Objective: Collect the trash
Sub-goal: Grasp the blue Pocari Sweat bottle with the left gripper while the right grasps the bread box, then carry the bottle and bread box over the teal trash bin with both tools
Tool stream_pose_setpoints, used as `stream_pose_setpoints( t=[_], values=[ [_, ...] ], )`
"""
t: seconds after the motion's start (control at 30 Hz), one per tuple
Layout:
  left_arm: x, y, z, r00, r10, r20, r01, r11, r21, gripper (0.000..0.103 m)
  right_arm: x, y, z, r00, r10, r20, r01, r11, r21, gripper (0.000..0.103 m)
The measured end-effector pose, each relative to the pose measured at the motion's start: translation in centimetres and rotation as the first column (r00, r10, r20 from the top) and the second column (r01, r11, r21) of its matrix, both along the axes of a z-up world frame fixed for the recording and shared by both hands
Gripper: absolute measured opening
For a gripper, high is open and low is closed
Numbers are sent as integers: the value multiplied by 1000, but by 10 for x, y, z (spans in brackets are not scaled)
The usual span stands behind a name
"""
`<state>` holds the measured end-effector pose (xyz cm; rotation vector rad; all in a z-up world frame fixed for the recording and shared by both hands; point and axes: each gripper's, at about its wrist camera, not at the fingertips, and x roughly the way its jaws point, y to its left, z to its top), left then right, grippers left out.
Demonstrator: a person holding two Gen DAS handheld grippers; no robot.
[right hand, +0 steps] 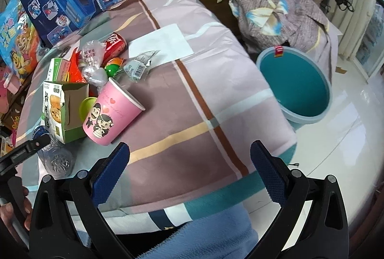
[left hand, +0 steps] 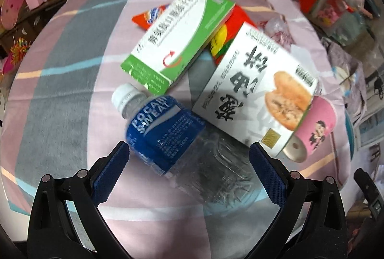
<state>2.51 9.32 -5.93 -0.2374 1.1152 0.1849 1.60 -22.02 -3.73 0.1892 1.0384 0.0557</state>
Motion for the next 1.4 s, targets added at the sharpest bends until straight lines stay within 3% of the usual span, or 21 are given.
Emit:
stream_pose_setpoints(
  t=[0.2, 0.5, 0.53, 0.6, 0.63, 1.0, 1.2, 1.4],
  values=[
    [-2, 0, -15, 999, -18, -31, 19, 999, 49, 100, 13, 22, 7, 997, 75, 12, -76, 996, 37, 97],
    [-28, 47, -25, 1000, 15, -25, -15, 1000, 0, 99, 46, 92, 27, 968, 251, 18, -252, 966, 53, 95],
    [-31, 51, -25, 1000, 14, -18, -14, 1000, -9, 97, 51, 102, 26, 962, 274, 10, -274, 960, 57, 92],
    [-36, 59, -26, 1000, 6, -12, -6, 999, -37, 68, 57, 122, 25, 947, 322, -5, -321, 945, 69, 90],
    [-38, 63, -28, 1000, 2, -18, -3, 999, -53, 65, 60, 129, 23, 941, 339, -11, -337, 939, 71, 86],
    [-47, 84, -23, 999, -36, 27, 37, 998, -42, 65, 93, 216, -4, 864, 500, -62, -480, 854, 199, 50],
    [-35, 86, -17, 999, -14, 47, 17, 997, -70, 64, 83, 253, 33, 805, 593, 1, -577, 783, 235, 8],
    [-50, 93, 8, 992, -11, 123, 21, 997, -80, 64, 74, 269, 69, 779, 623, 71, -623, 755, 206, 4]
  ],
)
